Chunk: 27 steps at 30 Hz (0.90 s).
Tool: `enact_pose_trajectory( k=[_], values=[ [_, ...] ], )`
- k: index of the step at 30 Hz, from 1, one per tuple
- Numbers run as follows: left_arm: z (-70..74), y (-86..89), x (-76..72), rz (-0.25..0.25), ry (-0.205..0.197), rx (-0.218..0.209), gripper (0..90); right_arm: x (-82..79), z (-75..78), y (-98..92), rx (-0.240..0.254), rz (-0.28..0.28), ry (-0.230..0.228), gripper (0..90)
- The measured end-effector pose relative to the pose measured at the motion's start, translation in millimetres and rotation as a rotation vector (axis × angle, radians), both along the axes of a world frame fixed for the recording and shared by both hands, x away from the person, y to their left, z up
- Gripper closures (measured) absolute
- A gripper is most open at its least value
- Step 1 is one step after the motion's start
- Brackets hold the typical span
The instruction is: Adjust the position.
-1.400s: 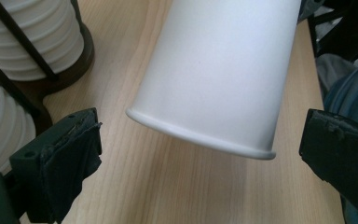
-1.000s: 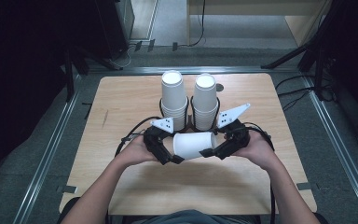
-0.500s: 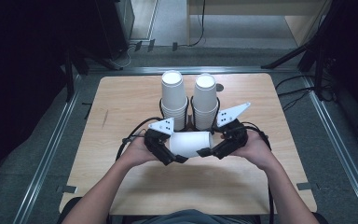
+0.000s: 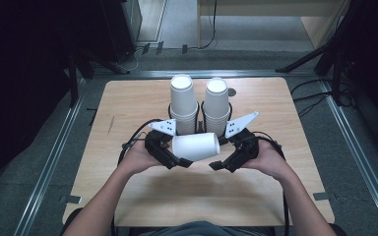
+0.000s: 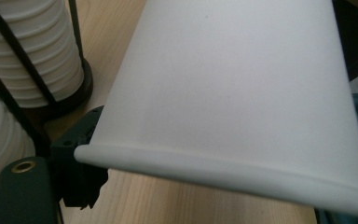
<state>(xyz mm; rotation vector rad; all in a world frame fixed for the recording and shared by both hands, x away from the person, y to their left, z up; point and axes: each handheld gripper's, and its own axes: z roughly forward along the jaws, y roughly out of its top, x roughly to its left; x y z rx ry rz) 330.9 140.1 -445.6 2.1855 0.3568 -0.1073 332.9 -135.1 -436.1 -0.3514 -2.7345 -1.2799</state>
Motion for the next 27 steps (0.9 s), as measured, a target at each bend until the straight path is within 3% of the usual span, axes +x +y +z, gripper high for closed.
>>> enact_pose_trajectory(
  k=[4, 13, 17, 25, 27],
  values=[
    [-0.3, 3.5, 3.6, -0.014, 0.042, 0.052, 12.9, -0.5, -4.5, 0.0, -0.01, 0.006, 0.0, 13.9],
    [6.1, 13.7, 7.3, 0.019, 0.059, 0.126, 12.5, 0.7, -17.2, 3.0, -0.09, -0.016, -0.012, 14.7],
    [7.1, 13.7, 9.4, 0.015, 0.06, 0.139, 12.5, 1.4, -21.7, 4.3, -0.102, -0.016, -0.008, 14.7],
    [5.4, 15.0, 16.3, -0.005, 0.069, 0.202, 12.5, 4.0, -23.8, 3.6, -0.094, -0.02, -0.007, 14.7],
    [3.8, 13.0, 18.0, -0.008, 0.072, 0.235, 12.5, 5.0, -25.1, 3.4, -0.1, -0.008, -0.014, 14.7]
  ],
)
